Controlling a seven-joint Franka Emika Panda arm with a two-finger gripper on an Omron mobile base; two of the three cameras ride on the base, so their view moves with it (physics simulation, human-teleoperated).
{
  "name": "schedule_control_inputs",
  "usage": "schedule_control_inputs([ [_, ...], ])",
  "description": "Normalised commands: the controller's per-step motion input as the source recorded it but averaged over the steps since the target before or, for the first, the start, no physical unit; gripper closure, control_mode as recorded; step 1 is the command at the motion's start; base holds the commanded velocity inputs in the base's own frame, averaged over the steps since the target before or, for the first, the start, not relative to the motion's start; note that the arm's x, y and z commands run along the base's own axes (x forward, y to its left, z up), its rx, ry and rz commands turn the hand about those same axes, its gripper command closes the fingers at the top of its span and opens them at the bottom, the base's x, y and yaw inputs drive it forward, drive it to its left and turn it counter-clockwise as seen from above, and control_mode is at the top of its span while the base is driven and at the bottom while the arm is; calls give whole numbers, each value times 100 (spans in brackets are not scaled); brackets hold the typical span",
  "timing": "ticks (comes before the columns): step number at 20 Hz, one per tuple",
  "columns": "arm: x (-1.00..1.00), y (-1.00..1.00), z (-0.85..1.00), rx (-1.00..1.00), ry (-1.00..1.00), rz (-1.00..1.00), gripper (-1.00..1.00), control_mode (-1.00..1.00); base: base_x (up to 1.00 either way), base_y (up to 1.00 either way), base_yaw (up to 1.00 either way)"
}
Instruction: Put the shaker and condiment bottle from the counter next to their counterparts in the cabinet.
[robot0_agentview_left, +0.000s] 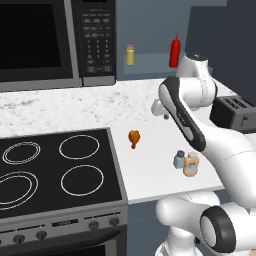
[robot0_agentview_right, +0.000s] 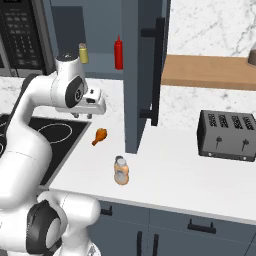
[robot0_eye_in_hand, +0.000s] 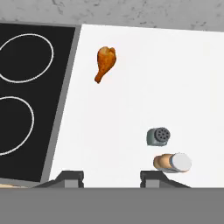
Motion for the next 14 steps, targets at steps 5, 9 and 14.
schedule_control_inputs([
  [5, -28, -14, -15, -1, -1, 5, -100, -100, 0, 0, 0],
  [9, -57, -29, -16, 0, 0, 16, -100, -100, 0, 0, 0],
  [14, -14, 2, -37, -8, 2, 8, -100, -100, 0, 0, 0],
])
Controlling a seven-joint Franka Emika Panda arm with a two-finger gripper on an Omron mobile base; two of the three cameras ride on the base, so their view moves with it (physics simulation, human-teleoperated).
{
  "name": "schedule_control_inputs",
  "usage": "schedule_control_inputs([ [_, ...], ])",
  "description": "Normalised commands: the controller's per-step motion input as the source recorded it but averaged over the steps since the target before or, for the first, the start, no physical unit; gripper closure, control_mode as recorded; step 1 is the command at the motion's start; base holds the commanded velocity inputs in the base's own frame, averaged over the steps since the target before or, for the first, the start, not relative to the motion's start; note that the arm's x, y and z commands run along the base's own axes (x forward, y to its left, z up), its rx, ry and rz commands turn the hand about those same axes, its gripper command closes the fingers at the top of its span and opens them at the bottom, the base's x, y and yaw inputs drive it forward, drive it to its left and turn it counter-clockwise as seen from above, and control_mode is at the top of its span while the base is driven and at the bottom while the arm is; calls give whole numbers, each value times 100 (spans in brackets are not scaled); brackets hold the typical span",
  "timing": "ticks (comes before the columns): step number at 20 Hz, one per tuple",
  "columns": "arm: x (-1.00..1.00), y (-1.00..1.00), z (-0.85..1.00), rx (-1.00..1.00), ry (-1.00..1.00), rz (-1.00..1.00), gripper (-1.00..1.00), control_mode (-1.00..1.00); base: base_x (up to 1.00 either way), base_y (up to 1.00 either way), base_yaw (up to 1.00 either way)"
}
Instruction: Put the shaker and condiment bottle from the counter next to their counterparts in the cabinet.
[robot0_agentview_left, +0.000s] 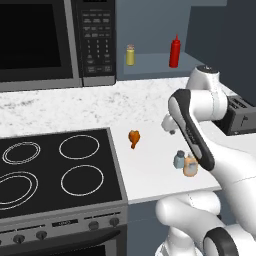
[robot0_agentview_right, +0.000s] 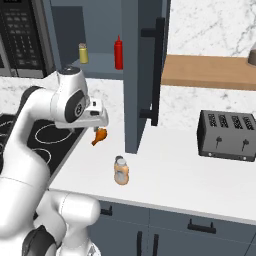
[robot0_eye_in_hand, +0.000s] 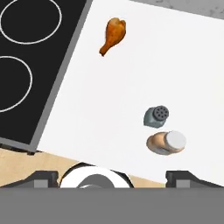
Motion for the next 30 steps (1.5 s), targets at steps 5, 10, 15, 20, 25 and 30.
schedule_control_inputs([
  [5, -5, -17, -33, -1, 1, 3, -100, -100, 0, 0, 0],
  [10, 0, -3, -28, 0, 0, -66, -100, -100, 0, 0, 0],
  [15, -3, -4, -58, 0, 5, -80, -100, -100, 0, 0, 0],
  [20, -1, -15, -60, -1, 8, -35, -100, -100, 0, 0, 0],
  [25, 21, 0, -3, 0, 0, -43, -100, -100, 0, 0, 0],
  [30, 39, 2, -1, -6, -7, -50, -100, -100, 0, 0, 0],
])
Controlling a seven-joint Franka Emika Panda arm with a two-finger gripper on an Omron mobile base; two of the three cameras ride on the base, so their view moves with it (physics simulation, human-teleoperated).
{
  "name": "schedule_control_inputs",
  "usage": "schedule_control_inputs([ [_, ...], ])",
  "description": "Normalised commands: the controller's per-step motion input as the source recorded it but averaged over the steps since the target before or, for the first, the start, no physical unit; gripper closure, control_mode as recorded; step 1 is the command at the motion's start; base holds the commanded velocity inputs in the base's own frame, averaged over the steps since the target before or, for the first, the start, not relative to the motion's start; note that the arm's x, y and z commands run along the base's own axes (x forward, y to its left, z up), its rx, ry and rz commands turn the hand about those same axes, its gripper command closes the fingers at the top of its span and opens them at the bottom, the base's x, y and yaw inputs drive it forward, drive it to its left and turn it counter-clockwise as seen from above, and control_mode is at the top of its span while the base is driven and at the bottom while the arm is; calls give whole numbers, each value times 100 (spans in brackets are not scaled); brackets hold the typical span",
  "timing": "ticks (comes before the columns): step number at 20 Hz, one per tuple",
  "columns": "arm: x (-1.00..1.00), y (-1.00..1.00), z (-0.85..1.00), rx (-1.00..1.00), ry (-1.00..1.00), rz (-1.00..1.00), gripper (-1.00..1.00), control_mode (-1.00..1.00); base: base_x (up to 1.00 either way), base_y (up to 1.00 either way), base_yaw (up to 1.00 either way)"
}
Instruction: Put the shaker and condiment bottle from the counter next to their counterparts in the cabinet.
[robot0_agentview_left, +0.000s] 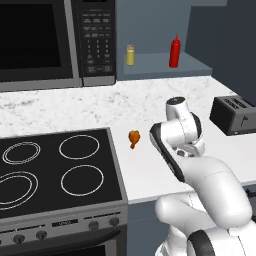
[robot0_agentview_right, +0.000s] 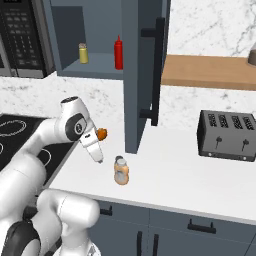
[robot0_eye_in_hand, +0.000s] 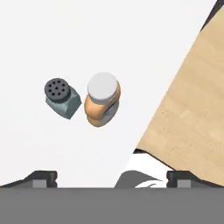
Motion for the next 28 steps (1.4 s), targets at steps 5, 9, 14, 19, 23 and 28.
schedule_control_inputs([
  [5, 11, -2, -31, -20, -8, -42, -100, -100, 0, 0, 0],
  [9, 0, 0, -22, -20, -17, -30, -100, -100, 0, 0, 0],
  [14, -35, -24, -10, -11, -21, 1, -100, -100, 0, 0, 0],
  [19, -34, -6, 0, -9, -23, 0, -100, -100, 0, 0, 0],
  [23, -1, 0, -15, -9, -7, 0, -100, -100, 0, 0, 0],
  [28, 1, 0, -16, -5, 0, -1, -100, -100, 0, 0, 0],
])
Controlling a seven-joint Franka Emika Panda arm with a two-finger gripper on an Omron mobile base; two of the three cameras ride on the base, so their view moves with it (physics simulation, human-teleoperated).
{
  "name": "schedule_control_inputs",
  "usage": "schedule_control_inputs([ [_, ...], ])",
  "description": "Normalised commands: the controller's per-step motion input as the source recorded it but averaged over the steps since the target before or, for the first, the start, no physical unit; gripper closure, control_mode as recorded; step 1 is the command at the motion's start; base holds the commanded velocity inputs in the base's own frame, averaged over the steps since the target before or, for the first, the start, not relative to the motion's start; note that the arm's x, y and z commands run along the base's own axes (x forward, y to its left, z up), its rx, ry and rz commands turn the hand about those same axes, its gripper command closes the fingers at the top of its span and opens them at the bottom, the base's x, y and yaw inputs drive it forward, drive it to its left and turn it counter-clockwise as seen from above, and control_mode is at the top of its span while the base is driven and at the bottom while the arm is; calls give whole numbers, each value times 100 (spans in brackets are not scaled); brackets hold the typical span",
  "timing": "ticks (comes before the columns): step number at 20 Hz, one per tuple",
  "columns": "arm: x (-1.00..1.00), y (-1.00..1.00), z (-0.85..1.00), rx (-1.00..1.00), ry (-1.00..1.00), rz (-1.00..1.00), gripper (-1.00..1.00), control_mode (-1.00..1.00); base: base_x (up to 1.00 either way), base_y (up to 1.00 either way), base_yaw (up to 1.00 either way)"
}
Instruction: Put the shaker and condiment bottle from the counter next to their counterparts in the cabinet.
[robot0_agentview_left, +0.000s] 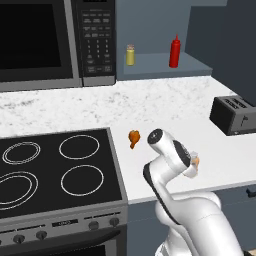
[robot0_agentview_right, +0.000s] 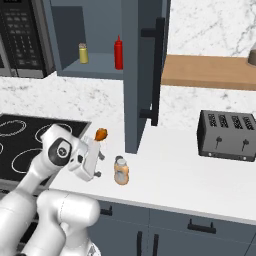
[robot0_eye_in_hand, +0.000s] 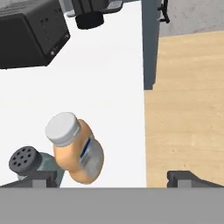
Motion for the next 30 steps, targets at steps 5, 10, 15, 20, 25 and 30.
schedule_control_inputs([
  [5, 0, 0, 1, 0, -1, -8, -100, -100, 0, 0, 0],
  [10, 9, -4, 0, 0, 0, -6, -100, -100, 0, 0, 0],
  [15, 30, -10, 0, 0, 0, 0, -100, -100, 0, 0, 0],
  [20, 16, -6, 0, 0, 0, 0, -100, -100, 0, 0, 0],
  [25, 0, -4, -1, 0, 0, 0, -100, -100, 0, 0, 0],
  [30, 0, -14, -17, 0, 0, 0, -100, -100, 0, 0, 0],
])
